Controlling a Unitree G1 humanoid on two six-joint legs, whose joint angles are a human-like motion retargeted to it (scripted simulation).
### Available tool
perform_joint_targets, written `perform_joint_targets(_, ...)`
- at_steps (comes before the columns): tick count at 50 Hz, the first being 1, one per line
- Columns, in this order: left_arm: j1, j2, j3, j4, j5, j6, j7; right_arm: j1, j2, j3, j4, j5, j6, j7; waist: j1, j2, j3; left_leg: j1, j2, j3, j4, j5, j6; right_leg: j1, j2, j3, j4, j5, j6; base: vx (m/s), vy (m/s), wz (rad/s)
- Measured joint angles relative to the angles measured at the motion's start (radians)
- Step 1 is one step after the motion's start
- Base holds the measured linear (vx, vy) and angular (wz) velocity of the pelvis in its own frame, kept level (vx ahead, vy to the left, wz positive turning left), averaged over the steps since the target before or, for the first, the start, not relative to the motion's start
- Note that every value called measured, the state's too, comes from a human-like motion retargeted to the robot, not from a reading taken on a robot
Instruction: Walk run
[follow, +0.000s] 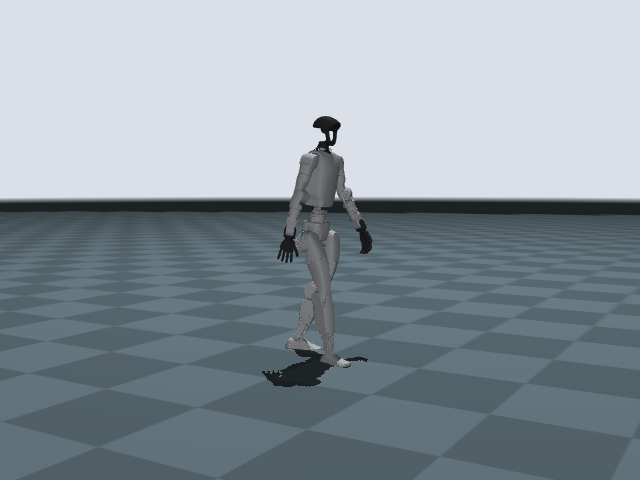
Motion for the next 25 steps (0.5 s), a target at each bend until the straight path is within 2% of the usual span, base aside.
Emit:
perform_joint_targets(3,0.026,-0.006,-0.003,0.020,0.038,-0.007,-0.025,-0.010,0.001,-0.005,-0.006,0.029,-0.011,0.016,-0.027,0.005,-0.008,0.041,0.002,-0.034,0.019,0.012,-0.028,0.021,-0.021,-0.054,0.068,0.053,-0.031,0.68,-0.18,0.63)
perform_joint_targets(5,0.057,-0.012,-0.011,0.033,0.081,-0.002,-0.039,-0.017,0.005,-0.013,-0.017,0.067,-0.011,0.028,-0.042,0.015,-0.003,0.056,0.014,-0.066,0.064,0.065,-0.047,0.033,-0.011,0.007,0.124,0.038,-0.049,0.61,-0.15,0.81)
perform_joint_targets(10,0.143,-0.031,-0.028,0.108,0.219,0.016,0.005,-0.045,-0.002,0.001,-0.017,0.084,-0.004,-0.001,0.000,-0.044,0.008,-0.004,-0.009,-0.045,0.345,0.353,-0.048,0.192,-0.080,-0.054,0.069,-0.032,-0.049,0.66,-0.22,0.19)
perform_joint_targets(12,0.175,-0.035,-0.037,0.131,0.260,0.031,0.011,-0.062,-0.010,0.014,-0.027,0.042,-0.008,-0.018,0.021,-0.079,0.020,-0.057,0.008,0.015,0.506,0.405,-0.040,0.240,-0.107,-0.039,0.047,-0.050,-0.040,0.49,-0.16,0.23)
perform_joint_targets(15,0.223,-0.046,-0.022,0.162,0.292,0.044,0.022,-0.106,-0.028,0.039,-0.044,-0.024,-0.011,-0.021,0.030,-0.098,0.030,-0.143,0.082,0.094,0.698,0.317,-0.033,0.314,-0.134,-0.098,0.015,-0.070,-0.029,0.54,-0.18,0.42)
perform_joint_targets(18,0.273,-0.072,0.028,0.202,0.270,0.068,0.048,-0.163,-0.036,0.064,-0.058,-0.053,-0.004,-0.027,0.041,-0.073,0.028,-0.263,0.099,0.059,0.751,0.271,-0.066,0.372,-0.092,-0.111,-0.032,-0.077,-0.024,0.34,-0.08,0.07)
perform_joint_targets(22,0.322,-0.099,0.083,0.258,0.214,0.103,0.050,-0.190,-0.019,0.084,-0.119,-0.005,-0.028,-0.022,0.075,-0.036,0.021,-0.400,0.088,0.004,0.646,0.233,-0.137,0.432,-0.033,-0.131,-0.079,-0.092,-0.021,0.42,-0.09,-0.16)
perform_joint_targets(25,0.340,-0.114,0.094,0.284,0.185,0.127,0.042,-0.185,0.009,0.088,-0.172,0.033,-0.045,-0.029,0.089,-0.011,0.029,-0.444,0.098,0.000,0.472,0.230,-0.103,0.487,0.007,-0.154,-0.107,-0.110,-0.013,0.45,-0.07,0.01)
